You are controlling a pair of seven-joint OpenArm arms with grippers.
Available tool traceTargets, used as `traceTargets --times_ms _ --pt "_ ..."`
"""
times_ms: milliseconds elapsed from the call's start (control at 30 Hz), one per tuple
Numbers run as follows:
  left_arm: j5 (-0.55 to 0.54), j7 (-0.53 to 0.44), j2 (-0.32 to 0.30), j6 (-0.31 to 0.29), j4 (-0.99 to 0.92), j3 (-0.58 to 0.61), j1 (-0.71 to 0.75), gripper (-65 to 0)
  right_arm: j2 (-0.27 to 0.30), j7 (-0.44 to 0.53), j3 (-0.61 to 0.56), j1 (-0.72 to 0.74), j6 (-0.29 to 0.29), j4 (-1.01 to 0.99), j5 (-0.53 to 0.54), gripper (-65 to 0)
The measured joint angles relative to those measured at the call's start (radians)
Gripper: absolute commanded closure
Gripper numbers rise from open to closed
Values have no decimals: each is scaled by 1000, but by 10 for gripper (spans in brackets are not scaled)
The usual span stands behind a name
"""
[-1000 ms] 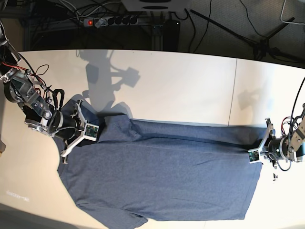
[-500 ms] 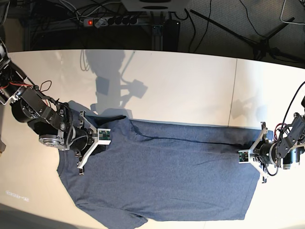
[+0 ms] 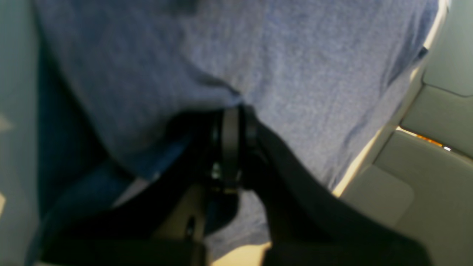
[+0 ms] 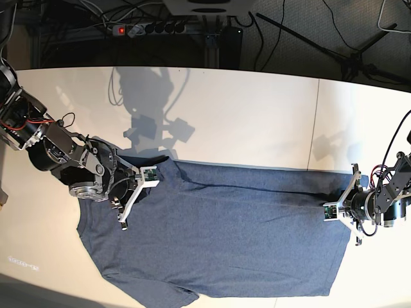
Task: Fold the T-shirt properly
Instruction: 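Move both grippers further onto the shirt and pinch the fabric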
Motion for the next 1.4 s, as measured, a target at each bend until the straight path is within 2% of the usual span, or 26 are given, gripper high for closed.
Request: traceTargets --times_ms 100,200,267,367,433,500,533,567,733,833,900,933,1000,1067,1100,1167,1267,1400 --pt "-3 0 0 2 0 0 0 -78 -31 0 0 11 0 -28 -3 0" --pt "-3 0 0 7 -1 0 0 -82 -60 0 0 16 0 -54 -4 0" --pt "-4 1 0 7 -1 0 0 -153 -64 2 0 19 0 -63 -2 0" --pt "-60 37 0 12 -1 0 0 -310 -67 3 1 19 0 -69 6 0" --pt "-106 65 1 79 -1 1 1 -326 -66 3 2 20 0 -69 28 -152" --pt "-125 72 -2 116 0 0 0 -326 -66 -2 5 27 -1 -69 52 -292" --pt "-135 72 -3 120 0 -1 0 -326 -66 -2 6 30 -1 -69 61 -330" --pt "-138 72 -2 120 -1 -1 0 -326 -66 -4 7 31 -1 -69 63 -339" --pt "-142 87 -2 120 -1 0 0 -326 -70 -4 8 39 -2 -69 65 -339" --pt "-222 127 -3 120 0 0 0 -325 -70 -8 27 37 -2 -69 72 -338" --pt "-266 132 -8 120 8 0 0 -324 -69 -13 63 30 -2 -71 134 -307" --pt "-283 132 -12 120 15 0 1 -314 -69 -21 93 25 -3 -71 176 -266" --pt "-314 138 -24 121 36 -19 4 -257 -69 -40 182 14 -3 -73 252 -154" --pt "-335 159 -33 121 53 -63 9 -170 -69 -49 286 14 -3 -75 340 -28" --pt "-349 170 -34 122 60 -97 10 -117 -69 -48 338 14 -3 -75 377 0" --pt "-405 193 -35 128 68 -174 15 -7 -71 -57 426 14 -3 -75 448 0" --pt "-500 250 -30 132 70 -290 32 0 -82 -135 517 9 -3 -77 521 0" --pt "-597 313 -21 131 69 -409 79 0 -109 -154 579 8 -3 -119 607 0"
